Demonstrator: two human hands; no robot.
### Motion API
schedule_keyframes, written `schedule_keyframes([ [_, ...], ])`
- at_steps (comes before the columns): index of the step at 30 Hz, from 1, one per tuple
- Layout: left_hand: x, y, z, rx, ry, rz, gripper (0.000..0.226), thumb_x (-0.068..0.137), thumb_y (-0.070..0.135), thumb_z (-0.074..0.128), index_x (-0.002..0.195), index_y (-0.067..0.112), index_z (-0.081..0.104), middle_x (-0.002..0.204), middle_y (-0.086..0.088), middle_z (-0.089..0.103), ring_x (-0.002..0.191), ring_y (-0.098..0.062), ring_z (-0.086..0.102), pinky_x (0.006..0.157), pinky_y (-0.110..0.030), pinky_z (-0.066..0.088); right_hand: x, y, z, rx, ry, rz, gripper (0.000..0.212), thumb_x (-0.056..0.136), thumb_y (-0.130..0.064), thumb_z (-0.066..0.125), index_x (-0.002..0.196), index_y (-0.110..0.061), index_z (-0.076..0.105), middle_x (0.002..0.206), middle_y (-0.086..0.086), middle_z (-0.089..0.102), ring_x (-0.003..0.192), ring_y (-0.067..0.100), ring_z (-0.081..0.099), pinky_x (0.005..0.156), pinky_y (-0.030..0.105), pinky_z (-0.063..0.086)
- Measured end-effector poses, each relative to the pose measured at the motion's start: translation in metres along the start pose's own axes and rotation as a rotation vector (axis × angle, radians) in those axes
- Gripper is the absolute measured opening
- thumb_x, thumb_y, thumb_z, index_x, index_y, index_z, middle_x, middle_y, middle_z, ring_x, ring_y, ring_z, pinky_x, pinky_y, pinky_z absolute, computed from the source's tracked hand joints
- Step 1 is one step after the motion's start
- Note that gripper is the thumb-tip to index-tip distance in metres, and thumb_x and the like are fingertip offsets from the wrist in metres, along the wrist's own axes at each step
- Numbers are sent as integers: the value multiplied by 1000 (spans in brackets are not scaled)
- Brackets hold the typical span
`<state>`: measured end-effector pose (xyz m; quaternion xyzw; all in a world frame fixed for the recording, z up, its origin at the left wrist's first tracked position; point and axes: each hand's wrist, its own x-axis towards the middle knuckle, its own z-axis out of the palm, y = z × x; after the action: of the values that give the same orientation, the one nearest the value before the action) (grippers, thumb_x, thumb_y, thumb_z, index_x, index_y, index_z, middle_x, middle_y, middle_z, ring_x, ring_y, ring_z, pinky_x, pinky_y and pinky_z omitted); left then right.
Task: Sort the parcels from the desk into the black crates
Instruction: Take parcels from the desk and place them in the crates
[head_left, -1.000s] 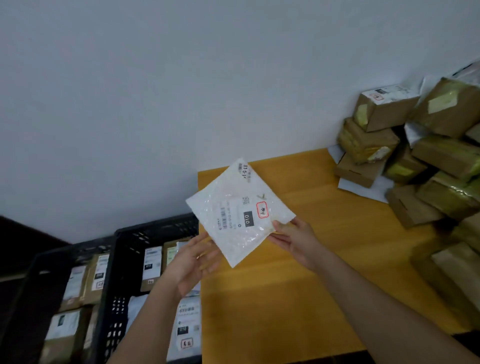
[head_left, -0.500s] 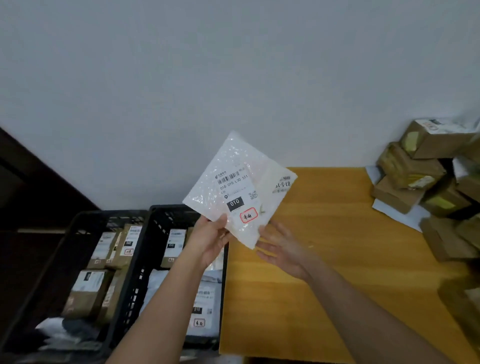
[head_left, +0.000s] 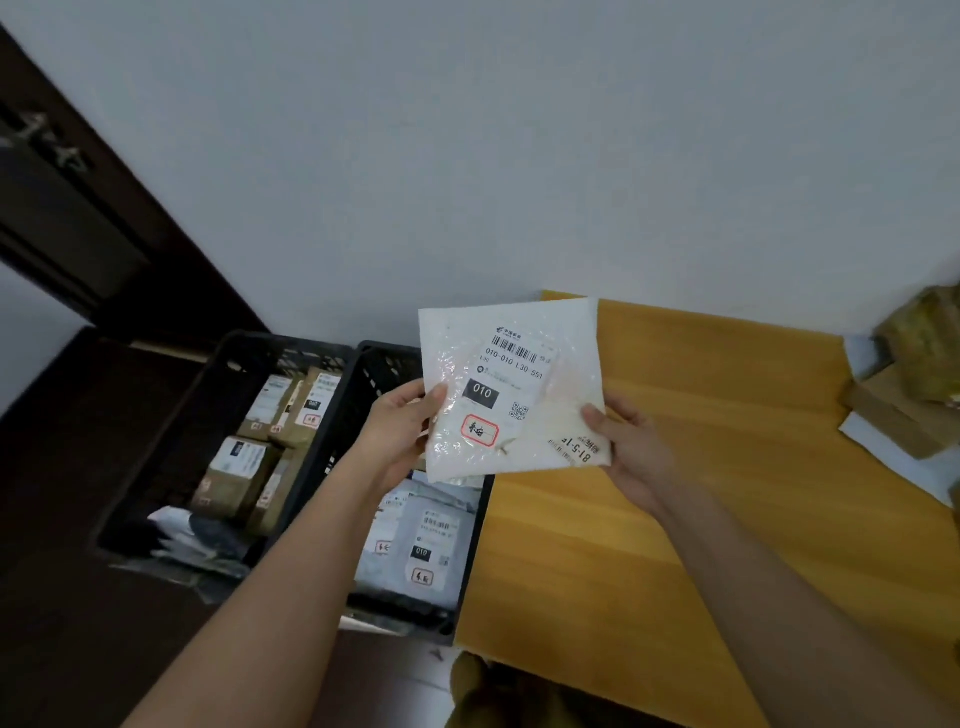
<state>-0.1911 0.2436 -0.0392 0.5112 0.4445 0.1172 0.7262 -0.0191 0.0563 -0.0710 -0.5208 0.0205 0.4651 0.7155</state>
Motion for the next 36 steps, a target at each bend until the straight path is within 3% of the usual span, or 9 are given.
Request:
schedule_keyframes([
  [4,6,-6,-24,0,26,-31,19,99,19,56,111,13,69,97,-4,75,78,-17,68,61,-31,55,9,19,12,-61,40,44,18,90,3,60,103,-7,67,88,5,77,74,17,74,56,30,59],
  [9,22,-12,-67,-27,50,-84,15,98,17,59,105,13,71,106,-9,73,93,-25,64,92,-46,51,26,45,44,-210,123,55,26,88,-2,67,114,-5,67,103,11,75,84,21,73,66,33,60],
  [11,35,-17,-89,-21,93,-113,13,97,17,60,104,12,71,106,-10,73,93,-26,66,94,-48,51,32,56,62,-366,167,42,18,90,-2,67,108,-5,69,109,12,72,89,22,70,78,34,58],
  [15,63,-33,-143,63,191,-136,27,95,14,63,122,9,63,110,-9,72,97,-26,71,88,-48,57,45,100,102,-571,230,98,13,93,-1,63,104,-8,67,106,8,71,91,20,68,80,34,57],
  [18,72,-49,-183,225,185,-165,48,94,15,64,138,10,48,124,-10,64,99,-22,67,77,-38,59,51,145,135,-690,281,137,16,94,-3,62,109,-8,63,99,3,67,95,22,65,88,39,56],
  [23,89,-84,-234,513,161,-213,60,94,17,63,147,12,37,144,-16,47,128,-30,51,105,-45,45,60,221,161,-787,418,243,21,93,-4,63,113,-2,67,106,10,67,100,25,63,96,43,52],
  [29,116,-152,-249,798,-45,-124,60,94,6,59,149,12,36,151,-8,39,136,-24,41,110,-34,37,80,299,153,-920,386,404,31,94,-9,63,125,-4,61,120,10,66,101,22,61,86,30,51],
  [33,131,-212,-258,928,-280,-144,87,89,3,65,156,26,13,164,4,6,150,-16,10,117,-24,9,95,335,140,-1417,196,372,97,88,-31,73,157,-24,6,158,15,17,142,31,25,111,38,32],
  [36,152,-247,-263,1160,-417,-133,115,79,16,80,154,35,-5,161,7,-20,150,-20,-13,123,-39,3,115,352,135,-1706,-24,275,117,83,-34,77,152,-43,-17,161,4,-26,150,34,-7,120,48,14],
])
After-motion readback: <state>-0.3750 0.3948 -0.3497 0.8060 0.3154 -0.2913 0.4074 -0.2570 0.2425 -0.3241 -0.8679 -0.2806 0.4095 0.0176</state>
